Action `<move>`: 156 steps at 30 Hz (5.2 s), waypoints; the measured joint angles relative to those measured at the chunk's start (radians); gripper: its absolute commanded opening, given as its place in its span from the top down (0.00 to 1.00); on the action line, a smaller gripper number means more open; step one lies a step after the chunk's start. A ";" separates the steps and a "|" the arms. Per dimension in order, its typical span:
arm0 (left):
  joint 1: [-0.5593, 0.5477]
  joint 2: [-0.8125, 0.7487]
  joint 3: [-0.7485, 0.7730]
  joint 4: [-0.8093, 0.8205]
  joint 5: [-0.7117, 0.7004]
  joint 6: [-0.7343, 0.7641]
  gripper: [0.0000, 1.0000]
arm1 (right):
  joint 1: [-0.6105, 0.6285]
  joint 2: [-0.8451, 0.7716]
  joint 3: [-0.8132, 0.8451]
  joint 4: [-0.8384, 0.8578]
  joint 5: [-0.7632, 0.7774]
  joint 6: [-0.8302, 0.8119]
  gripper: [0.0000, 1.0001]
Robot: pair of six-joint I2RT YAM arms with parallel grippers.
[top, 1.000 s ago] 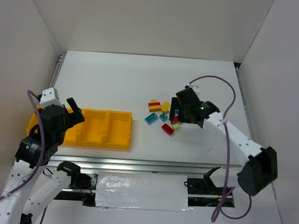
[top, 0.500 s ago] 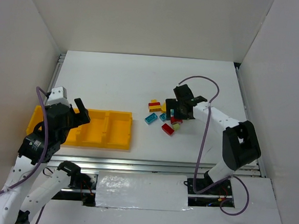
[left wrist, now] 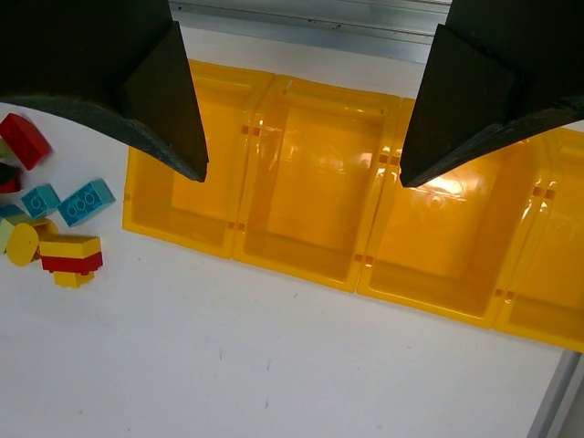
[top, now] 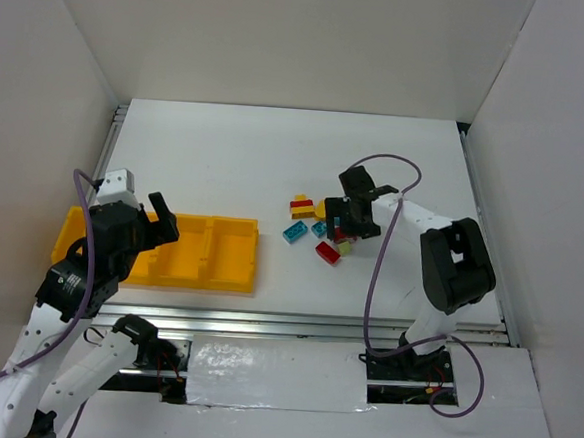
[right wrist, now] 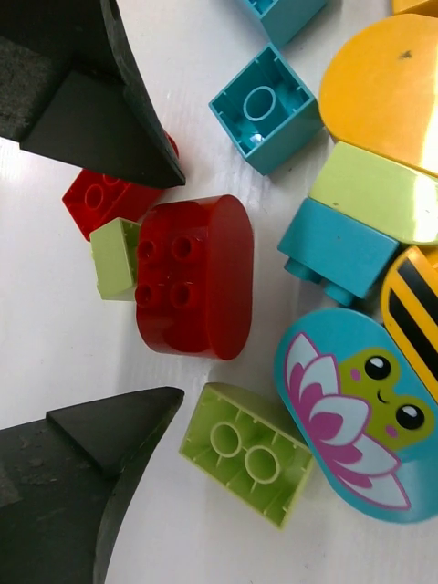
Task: Sort the legos into containers by color
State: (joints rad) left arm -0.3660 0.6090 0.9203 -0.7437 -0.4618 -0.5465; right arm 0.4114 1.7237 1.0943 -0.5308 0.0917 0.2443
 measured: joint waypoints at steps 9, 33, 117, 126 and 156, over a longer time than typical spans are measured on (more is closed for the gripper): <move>-0.007 -0.001 0.000 0.005 0.004 0.002 0.00 | -0.010 0.046 0.026 0.008 -0.029 -0.005 0.14; -0.013 0.008 0.000 0.004 0.005 0.000 0.00 | -0.007 -0.032 0.053 0.005 -0.010 0.021 0.79; 0.024 -0.071 0.014 -0.032 -0.076 -0.055 0.01 | 0.142 -0.122 -0.021 0.043 -0.170 -0.037 0.08; 0.024 -0.066 0.013 -0.021 -0.056 -0.053 0.01 | 0.133 -0.073 -0.036 0.045 -0.196 -0.037 0.14; 0.024 -0.061 0.013 -0.010 -0.055 -0.051 0.01 | 0.143 0.052 0.005 -0.009 -0.173 -0.021 0.45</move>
State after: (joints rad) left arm -0.3424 0.5476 0.9329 -0.7540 -0.5163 -0.5972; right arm 0.5545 1.7760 1.0988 -0.5400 -0.0814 0.2230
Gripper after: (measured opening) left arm 0.994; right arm 0.546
